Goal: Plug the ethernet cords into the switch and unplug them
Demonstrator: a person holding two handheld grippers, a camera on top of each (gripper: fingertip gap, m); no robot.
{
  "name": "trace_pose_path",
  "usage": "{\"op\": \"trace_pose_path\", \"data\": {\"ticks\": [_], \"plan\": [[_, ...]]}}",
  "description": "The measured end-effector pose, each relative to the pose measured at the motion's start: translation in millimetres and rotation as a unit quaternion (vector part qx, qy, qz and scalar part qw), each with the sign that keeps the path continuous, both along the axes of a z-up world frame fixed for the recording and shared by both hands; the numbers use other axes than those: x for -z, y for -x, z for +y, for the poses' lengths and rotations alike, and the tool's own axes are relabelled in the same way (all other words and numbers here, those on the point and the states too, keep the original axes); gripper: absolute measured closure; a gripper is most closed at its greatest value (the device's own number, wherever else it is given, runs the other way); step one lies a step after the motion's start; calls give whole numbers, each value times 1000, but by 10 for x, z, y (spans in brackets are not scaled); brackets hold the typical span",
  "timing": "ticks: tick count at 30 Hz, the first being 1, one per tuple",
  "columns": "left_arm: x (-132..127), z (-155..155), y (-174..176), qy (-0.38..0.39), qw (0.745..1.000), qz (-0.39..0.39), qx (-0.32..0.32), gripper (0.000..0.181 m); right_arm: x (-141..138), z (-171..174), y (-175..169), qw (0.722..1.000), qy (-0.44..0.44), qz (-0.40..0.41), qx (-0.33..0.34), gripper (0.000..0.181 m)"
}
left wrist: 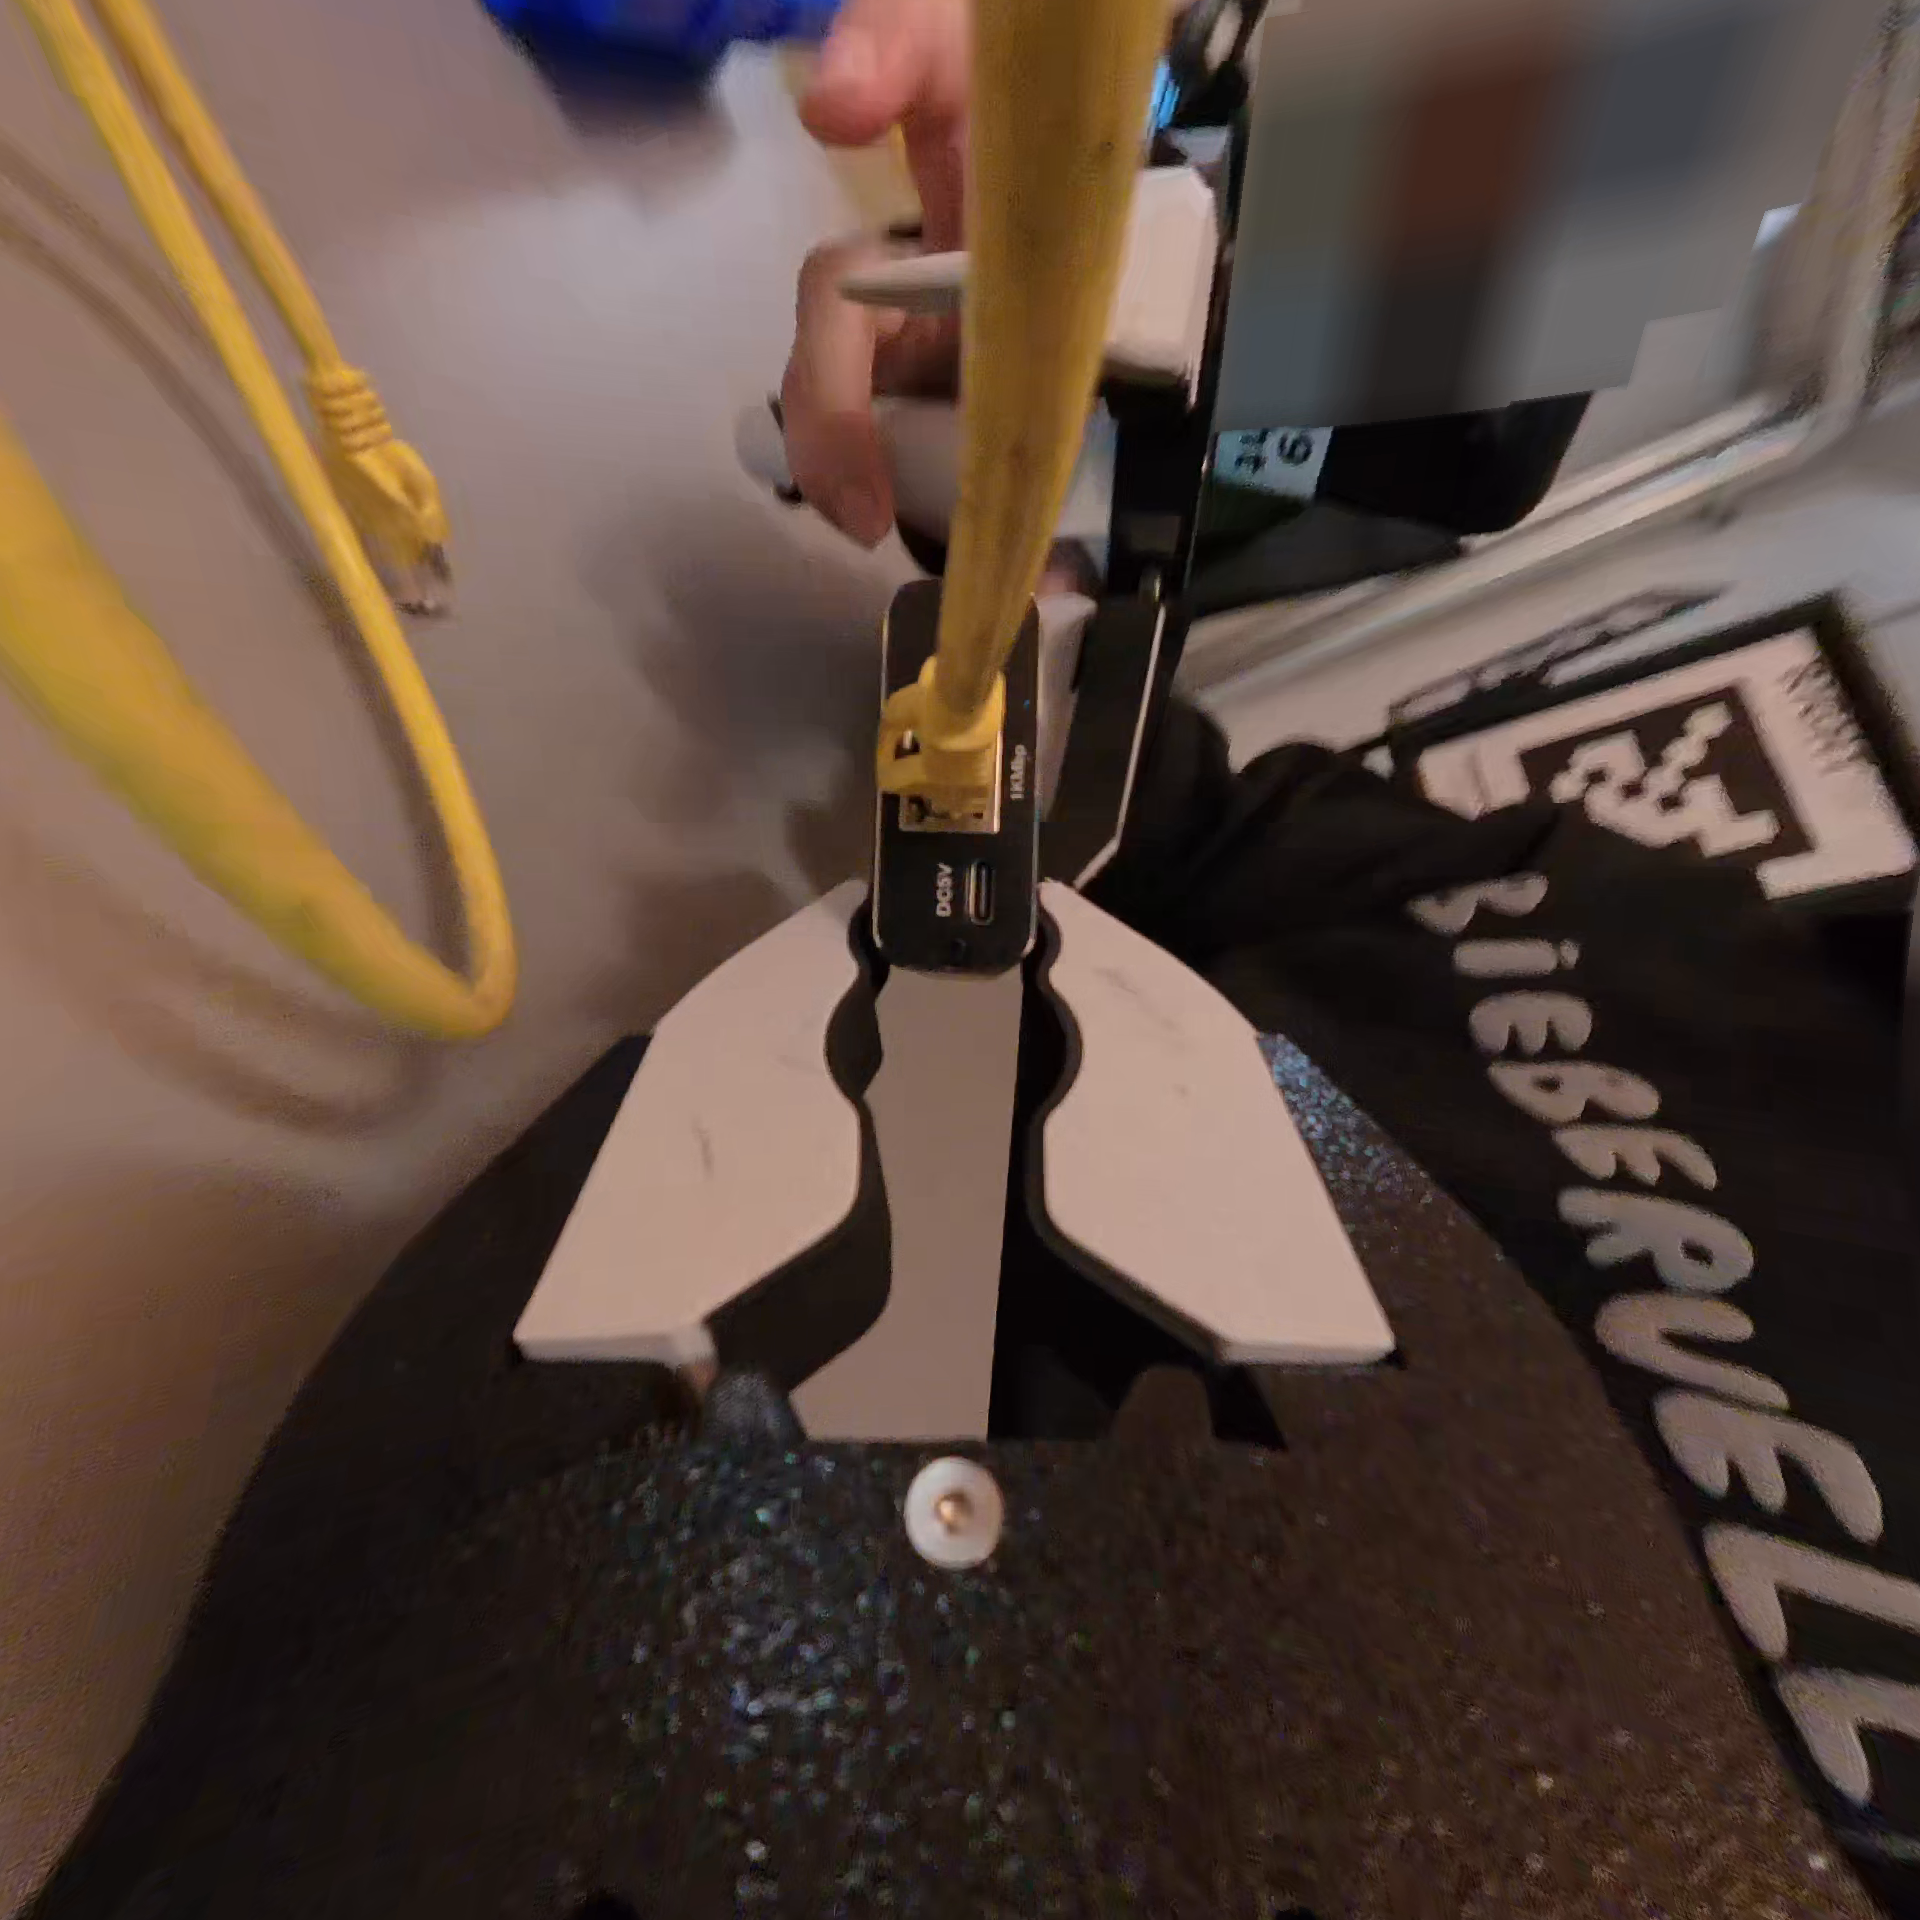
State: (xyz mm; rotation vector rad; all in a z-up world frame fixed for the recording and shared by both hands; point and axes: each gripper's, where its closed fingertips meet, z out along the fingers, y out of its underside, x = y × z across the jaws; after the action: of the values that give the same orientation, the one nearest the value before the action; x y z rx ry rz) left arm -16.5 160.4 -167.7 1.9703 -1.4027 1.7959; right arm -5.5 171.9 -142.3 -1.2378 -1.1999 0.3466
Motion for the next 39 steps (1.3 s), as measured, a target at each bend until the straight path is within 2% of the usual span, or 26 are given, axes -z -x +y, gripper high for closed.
{"op": "trace_pose_path", "data": {"ticks": [1, 3, 6, 8, 10, 12, 13, 15, 17, 18, 20, 23, 27, 28, 30, 32, 34, 35, 37, 39], "plan": [[-7, -7, 47, -12, 1000, 18, 20, 158, 57, 30, 35, 1000, -2, -19, 10, 92], [-34, 10, 86, -31, 998, 49, 40, 158, 173, 97, 92, 998, -9, -56, 30, 91], [-44, 9, 93, -61, 992, 84, 69, 158, 223, 185, 119, 994, -45, -83, 61, 110], [-31, 65, 62, -86, 989, 101, 65, 158, 235, 290, 51, 989, -49, -97, 105, 110], [-81, 192, -24, -108, 990, 87, 28, 158, 175, 408, -39, 983, -44, -80, 157, 110], [-153, 376, -150, -139, 988, 57, -47, 156, 127, 566, -229, 967, -41, -76, 240, 110], [-163, 516, -203, -174, 978, 48, -104, 151, 113, 623, -325, 956, -51, -85, 276, 110], [-137, 792, -239, -285, 933, 45, -216, 123, 86, 693, -479, 933, -76, -109, 334, 110], [-133, 830, -247, -384, 883, 36, -266, 105, 107, 726, -542, 917, -86, -139, 363, 110], [-135, 778, -276, -415, 867, 29, -274, 102, 111, 735, -548, 911, -92, -149, 373, 110], [-130, 687, -363, -442, 849, 24, -288, 100, 134, 747, -537, 899, -107, -183, 383, 111], [-32, 631, -473, -427, 856, 48, -288, 100, 116, 732, -473, 883, -149, -225, 384, 111], [169, 609, -554, -422, 866, 80, -255, 108, 107, 715, -435, 864, -185, -260, 390, 111], [183, 633, -557, -426, 867, 73, -248, 114, 107, 715, -441, 868, -181, -252, 386, 111], [157, 608, -574, -407, 883, 39, -230, 116, 123, 691, -380, 901, -161, -216, 341, 109], [138, 625, -525, -434, 875, 32, -211, 117, 88, 603, -274, 943, -142, -139, 268, 106], [74, 624, -475, -460, 868, 23, -185, 118, 26, 523, -257, 971, -89, -49, 216, 103], [40, 668, -437, -481, 857, 27, -181, 118, -10, 500, -278, 978, -58, -8, 199, 92], [-63, 759, -371, -533, 829, 28, -168, 118, -110, 452, -343, 983, 17, 83, 163, 93], [-184, 812, -322, -585, 797, 26, -149, 118, -231, 434, -376, 966, 111, 197, 126, 90]]}}
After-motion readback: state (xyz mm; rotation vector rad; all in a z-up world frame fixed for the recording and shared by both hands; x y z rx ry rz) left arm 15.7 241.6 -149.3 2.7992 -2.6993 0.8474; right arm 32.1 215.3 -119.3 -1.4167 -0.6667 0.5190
